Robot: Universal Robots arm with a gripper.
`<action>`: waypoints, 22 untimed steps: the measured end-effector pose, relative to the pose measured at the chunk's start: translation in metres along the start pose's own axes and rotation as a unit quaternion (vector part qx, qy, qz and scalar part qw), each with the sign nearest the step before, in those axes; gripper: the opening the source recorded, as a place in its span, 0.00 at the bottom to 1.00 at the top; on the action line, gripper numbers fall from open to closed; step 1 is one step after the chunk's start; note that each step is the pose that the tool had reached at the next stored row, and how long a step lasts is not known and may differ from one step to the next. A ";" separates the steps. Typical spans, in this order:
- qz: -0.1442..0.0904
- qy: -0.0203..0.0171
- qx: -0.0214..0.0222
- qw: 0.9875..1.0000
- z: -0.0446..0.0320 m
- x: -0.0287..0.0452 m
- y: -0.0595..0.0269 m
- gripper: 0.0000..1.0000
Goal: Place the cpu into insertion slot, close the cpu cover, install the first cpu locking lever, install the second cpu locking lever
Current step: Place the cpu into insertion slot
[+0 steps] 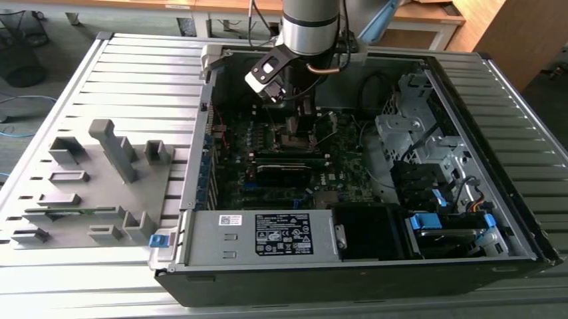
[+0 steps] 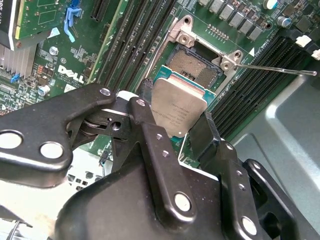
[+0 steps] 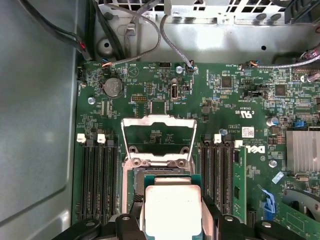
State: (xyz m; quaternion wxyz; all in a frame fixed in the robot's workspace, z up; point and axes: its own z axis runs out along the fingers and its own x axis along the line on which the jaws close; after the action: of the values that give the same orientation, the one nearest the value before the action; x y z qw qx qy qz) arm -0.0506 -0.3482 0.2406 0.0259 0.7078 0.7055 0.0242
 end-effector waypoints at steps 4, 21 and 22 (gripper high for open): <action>0.000 0.000 0.000 1.000 0.0026 0.0000 -0.0002 0.54; 0.000 -0.001 0.000 1.000 0.0133 0.0000 -0.0012 0.54; 0.000 -0.001 0.000 1.000 0.0138 0.0001 -0.0013 0.54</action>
State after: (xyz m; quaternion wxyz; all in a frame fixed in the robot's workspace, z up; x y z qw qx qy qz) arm -0.0509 -0.3481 0.2267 0.0267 0.7079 0.7055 0.0231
